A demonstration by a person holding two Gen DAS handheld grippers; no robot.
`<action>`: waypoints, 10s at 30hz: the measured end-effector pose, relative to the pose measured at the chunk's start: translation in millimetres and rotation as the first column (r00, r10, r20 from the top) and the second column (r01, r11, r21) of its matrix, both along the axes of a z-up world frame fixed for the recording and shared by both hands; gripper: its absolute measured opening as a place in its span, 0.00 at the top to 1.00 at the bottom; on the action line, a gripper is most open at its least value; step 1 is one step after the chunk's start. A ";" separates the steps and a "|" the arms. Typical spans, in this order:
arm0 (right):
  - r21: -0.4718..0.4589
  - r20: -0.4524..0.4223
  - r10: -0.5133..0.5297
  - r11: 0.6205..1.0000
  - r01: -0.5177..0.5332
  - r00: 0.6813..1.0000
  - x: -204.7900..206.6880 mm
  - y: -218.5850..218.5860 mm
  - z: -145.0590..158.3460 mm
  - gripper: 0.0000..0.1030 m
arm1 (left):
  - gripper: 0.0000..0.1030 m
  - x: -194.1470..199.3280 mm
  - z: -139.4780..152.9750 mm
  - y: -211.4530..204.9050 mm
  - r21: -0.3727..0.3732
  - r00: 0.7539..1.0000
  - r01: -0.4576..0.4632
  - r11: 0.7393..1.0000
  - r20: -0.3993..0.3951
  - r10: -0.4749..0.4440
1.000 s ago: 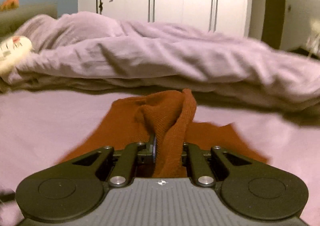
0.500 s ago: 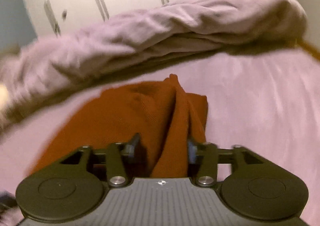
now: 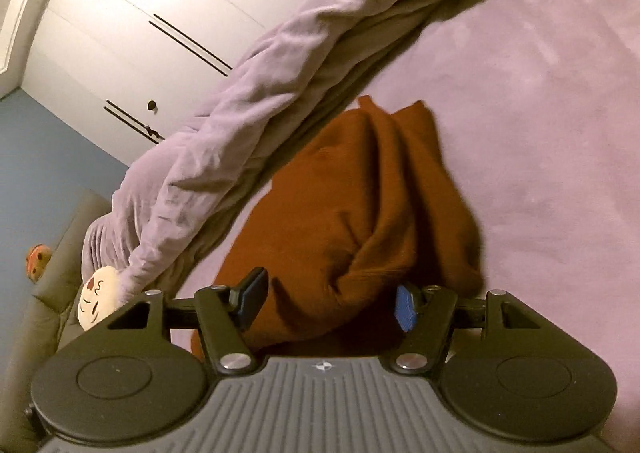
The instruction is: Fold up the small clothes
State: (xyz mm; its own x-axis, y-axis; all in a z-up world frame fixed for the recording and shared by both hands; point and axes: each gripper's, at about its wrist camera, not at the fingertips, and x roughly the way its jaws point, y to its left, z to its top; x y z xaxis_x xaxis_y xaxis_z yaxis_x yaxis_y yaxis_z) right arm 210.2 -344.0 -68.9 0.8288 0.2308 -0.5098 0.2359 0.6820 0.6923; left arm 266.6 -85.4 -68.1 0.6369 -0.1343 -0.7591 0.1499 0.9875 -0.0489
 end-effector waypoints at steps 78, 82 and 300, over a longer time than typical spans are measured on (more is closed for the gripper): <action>-0.474 0.017 -0.037 0.880 0.041 0.999 -15.4 32.5 -23.8 0.82 | 0.07 9.4 -15.9 -1.5 -0.066 1.000 0.006 0.998 0.029 -0.005; -0.556 -0.012 0.035 0.830 -0.036 0.999 -22.2 39.2 -8.7 0.70 | 0.13 -7.4 5.2 11.2 -0.014 0.996 0.014 1.000 0.089 -0.013; -0.627 -0.339 0.085 0.722 -0.292 0.937 -107.7 184.6 98.5 0.04 | 0.00 -131.8 76.0 42.0 0.041 0.997 -0.065 0.997 -0.031 0.066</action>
State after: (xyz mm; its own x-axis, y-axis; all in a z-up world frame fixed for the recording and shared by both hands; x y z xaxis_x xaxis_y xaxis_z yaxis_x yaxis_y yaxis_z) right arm 102.5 -159.3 29.6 0.6116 -0.1124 -0.7832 0.1539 0.9878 -0.0216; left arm 134.8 -43.4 7.9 0.6187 -0.0620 -0.7832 0.0838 0.9964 -0.0127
